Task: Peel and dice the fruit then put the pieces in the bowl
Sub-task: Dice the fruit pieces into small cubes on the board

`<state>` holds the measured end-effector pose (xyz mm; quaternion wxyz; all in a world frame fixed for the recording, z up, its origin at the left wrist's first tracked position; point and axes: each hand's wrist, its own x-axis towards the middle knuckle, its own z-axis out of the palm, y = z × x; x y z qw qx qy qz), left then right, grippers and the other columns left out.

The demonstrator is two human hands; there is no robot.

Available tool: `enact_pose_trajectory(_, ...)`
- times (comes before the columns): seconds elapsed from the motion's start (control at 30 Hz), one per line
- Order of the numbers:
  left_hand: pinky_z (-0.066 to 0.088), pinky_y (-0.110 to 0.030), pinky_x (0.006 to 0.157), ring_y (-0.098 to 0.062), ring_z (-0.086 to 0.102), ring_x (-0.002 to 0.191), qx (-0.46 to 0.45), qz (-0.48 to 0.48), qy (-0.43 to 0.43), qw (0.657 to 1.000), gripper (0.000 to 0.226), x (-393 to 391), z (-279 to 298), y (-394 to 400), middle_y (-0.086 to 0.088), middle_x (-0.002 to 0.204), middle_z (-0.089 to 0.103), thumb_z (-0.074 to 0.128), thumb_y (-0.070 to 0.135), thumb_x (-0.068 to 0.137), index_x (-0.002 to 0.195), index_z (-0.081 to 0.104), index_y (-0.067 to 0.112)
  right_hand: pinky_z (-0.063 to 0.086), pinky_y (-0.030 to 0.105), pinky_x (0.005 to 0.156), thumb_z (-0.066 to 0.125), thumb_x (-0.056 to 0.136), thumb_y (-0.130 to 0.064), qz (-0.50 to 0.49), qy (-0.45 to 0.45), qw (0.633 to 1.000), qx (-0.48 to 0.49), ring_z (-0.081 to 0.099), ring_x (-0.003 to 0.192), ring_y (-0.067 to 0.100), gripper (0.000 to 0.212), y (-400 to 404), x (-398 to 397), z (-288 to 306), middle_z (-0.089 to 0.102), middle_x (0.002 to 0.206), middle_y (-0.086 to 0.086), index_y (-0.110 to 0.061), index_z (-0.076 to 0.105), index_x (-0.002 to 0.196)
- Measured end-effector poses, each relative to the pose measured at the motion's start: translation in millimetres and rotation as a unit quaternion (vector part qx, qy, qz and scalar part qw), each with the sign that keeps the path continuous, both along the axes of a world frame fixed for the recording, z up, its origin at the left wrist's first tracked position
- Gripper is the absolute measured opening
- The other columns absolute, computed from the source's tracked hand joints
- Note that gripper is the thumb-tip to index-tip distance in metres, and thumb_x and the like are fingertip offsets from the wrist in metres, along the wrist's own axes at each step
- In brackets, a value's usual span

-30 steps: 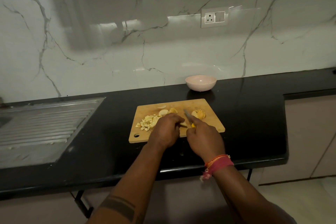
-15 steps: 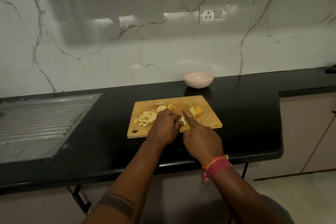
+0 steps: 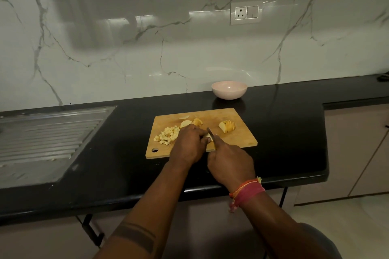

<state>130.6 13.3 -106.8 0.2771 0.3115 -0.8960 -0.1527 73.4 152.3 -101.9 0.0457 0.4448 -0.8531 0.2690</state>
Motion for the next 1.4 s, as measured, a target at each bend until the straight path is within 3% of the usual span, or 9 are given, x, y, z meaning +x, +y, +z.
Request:
enact_pose_trajectory(0.2,0.043,-0.027,0.091,-0.019,0.055,0.109,-0.018,-0.007,-0.008,1.000,0.029,0.5,1.7,0.9,-0.004,0.115,0.063,0.062,0.030,0.099,0.125,0.072,0.025,0.039,0.030,0.063,0.044,0.099,-0.032,0.009,0.001,1.000,0.023,0.063,0.081,0.020,0.058,-11.7,4.2,7.2,0.061,0.085,0.000,-0.023,0.033,0.155)
enact_pose_trajectory(0.33,0.047,-0.034,0.096,-0.021,0.055,0.111,-0.019,0.004,-0.009,1.000,0.027,0.3,4.8,6.1,-0.005,0.116,0.062,0.061,0.030,0.100,0.123,0.074,0.024,0.039,0.030,0.061,0.044,0.099,-0.033,0.013,0.031,0.999,0.035,0.061,0.078,0.019,0.058,-5.0,4.0,5.8,0.057,0.083,-0.001,-0.023,0.032,0.155)
enact_pose_trajectory(0.47,0.047,-0.033,0.091,-0.020,0.054,0.107,-0.030,0.012,-0.004,0.999,0.023,0.1,7.5,11.2,-0.005,0.112,0.062,0.062,0.029,0.100,0.114,0.077,0.021,0.039,0.030,0.059,0.044,0.099,-0.032,0.021,0.051,0.998,0.038,0.050,0.068,0.015,0.057,12.5,7.9,3.5,0.050,0.078,-0.004,-0.023,0.032,0.154)
enact_pose_trajectory(0.97,0.043,-0.035,0.094,-0.021,0.050,0.114,-0.032,0.036,-0.036,0.998,0.027,0.7,7.8,15.1,-0.004,0.121,0.061,0.058,0.035,0.101,0.121,0.073,0.022,0.041,0.028,0.058,0.045,0.099,-0.033,0.043,0.009,0.999,0.029,0.053,0.069,0.011,0.059,36.3,9.8,3.1,0.054,0.081,-0.004,-0.023,0.030,0.156)
enact_pose_trajectory(1.07,0.048,-0.036,0.091,-0.021,0.054,0.107,-0.044,0.030,-0.028,0.998,0.025,0.7,8.7,15.3,-0.005,0.114,0.065,0.060,0.032,0.101,0.114,0.076,0.019,0.041,0.026,0.058,0.044,0.099,-0.032,0.048,-0.003,0.999,0.010,0.055,0.069,0.010,0.057,39.8,8.6,1.8,0.057,0.081,-0.005,-0.024,0.033,0.155)
enact_pose_trajectory(1.23,0.054,-0.038,0.080,-0.013,0.062,0.079,-0.034,0.019,-0.005,0.999,0.017,2.7,10.9,13.8,0.000,0.089,0.073,0.067,0.025,0.096,0.090,0.080,0.017,0.042,0.027,0.056,0.044,0.098,-0.031,0.045,-0.024,0.998,-0.028,0.055,0.067,0.009,0.059,33.6,7.3,2.6,0.059,0.080,-0.004,-0.027,0.032,0.156)
enact_pose_trajectory(1.4,0.054,-0.031,0.082,-0.011,0.066,0.088,-0.004,0.028,0.016,0.999,0.013,5.3,10.9,14.2,0.004,0.098,0.076,0.069,0.025,0.095,0.101,0.080,0.022,0.044,0.028,0.057,0.046,0.097,-0.031,0.061,-0.038,0.997,-0.025,0.059,0.069,0.013,0.059,9.5,4.5,8.1,0.061,0.079,-0.003,-0.028,0.034,0.155)
